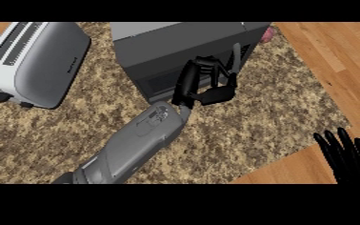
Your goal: Pick up the milk, place it into the microwave and close the microwave
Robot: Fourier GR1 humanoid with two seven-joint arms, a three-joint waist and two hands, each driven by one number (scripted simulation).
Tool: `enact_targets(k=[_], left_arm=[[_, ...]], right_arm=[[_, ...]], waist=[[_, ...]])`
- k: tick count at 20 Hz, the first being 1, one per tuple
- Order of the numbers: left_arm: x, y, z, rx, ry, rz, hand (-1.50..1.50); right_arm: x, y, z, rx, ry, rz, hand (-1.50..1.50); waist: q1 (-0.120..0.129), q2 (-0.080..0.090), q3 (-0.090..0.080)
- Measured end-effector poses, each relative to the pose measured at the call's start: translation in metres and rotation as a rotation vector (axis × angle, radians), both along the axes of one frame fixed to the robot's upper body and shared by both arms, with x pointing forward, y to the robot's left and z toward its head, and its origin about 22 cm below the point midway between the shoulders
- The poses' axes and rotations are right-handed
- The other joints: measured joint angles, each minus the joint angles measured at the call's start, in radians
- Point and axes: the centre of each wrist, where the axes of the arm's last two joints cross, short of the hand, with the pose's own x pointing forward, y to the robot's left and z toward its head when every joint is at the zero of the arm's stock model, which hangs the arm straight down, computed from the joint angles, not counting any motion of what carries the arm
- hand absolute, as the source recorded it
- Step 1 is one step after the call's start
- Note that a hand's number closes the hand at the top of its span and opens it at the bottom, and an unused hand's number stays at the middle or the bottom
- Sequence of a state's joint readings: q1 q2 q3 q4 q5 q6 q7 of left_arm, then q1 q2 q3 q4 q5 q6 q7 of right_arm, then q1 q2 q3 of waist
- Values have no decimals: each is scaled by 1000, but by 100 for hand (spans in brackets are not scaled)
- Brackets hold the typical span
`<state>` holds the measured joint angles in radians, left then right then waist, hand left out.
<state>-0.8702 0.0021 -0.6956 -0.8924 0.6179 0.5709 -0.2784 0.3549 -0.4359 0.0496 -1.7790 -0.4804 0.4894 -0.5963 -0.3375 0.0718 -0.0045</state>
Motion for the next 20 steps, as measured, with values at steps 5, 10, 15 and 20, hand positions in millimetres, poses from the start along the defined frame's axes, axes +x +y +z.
enact_targets(k=[5,10,15,20], left_arm=[[1,2,-2,-29,-16,21,150],[1,3,-4,-48,-31,37,150],[2,3,-6,-60,-44,50,150],[3,3,-7,-69,-51,58,150]], right_arm=[[0,-1,9,9,-8,29,-150],[0,-2,17,13,-13,53,-150],[1,-4,27,10,-34,72,-150],[1,-6,35,14,-52,80,-150]], waist=[[-13,0,1],[-21,1,2],[-28,1,3],[-34,1,4]])
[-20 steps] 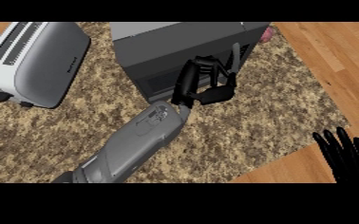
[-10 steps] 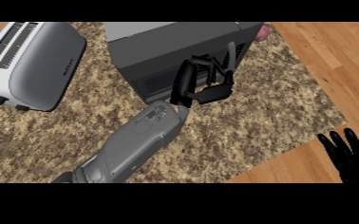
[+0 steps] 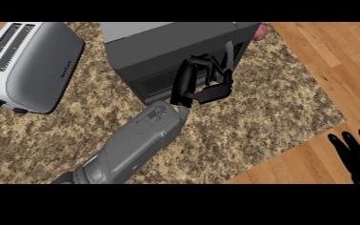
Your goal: Pick up the milk, place it into the microwave and close the microwave
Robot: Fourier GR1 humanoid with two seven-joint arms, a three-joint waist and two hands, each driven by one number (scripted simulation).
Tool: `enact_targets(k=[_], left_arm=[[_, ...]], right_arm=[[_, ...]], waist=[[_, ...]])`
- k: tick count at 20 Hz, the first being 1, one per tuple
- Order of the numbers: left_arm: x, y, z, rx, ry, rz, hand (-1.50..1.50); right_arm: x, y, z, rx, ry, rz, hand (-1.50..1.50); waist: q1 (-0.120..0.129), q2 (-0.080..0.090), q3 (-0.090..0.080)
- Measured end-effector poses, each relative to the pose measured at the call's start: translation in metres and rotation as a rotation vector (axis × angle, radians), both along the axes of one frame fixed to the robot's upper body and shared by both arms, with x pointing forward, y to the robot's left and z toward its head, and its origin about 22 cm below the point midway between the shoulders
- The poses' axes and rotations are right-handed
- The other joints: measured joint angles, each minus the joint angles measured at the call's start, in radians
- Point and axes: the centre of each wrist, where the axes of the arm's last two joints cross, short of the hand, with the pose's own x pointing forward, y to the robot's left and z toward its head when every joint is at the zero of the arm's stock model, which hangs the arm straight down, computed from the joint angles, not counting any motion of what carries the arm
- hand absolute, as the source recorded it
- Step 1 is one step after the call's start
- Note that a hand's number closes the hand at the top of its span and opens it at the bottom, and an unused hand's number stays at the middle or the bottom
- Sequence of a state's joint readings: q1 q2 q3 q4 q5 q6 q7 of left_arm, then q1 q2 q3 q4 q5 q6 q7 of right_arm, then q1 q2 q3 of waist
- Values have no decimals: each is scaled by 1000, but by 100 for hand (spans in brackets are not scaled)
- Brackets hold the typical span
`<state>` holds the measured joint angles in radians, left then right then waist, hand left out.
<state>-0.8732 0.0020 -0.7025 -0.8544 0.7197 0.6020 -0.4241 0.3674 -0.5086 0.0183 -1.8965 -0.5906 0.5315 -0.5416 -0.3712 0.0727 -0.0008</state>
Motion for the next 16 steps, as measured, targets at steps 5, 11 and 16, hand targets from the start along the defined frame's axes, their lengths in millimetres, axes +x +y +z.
enact_targets(k=[5,11,16], left_arm=[[0,0,-1,-8,-11,9,150],[1,-1,-2,-14,-22,16,150],[2,-1,-3,-16,-29,26,150]], right_arm=[[-4,0,1,34,15,15,-150],[-6,-2,6,40,24,36,-150],[-9,-4,11,35,31,52,-150]], waist=[[-8,3,1],[-10,4,2],[-17,4,1]])
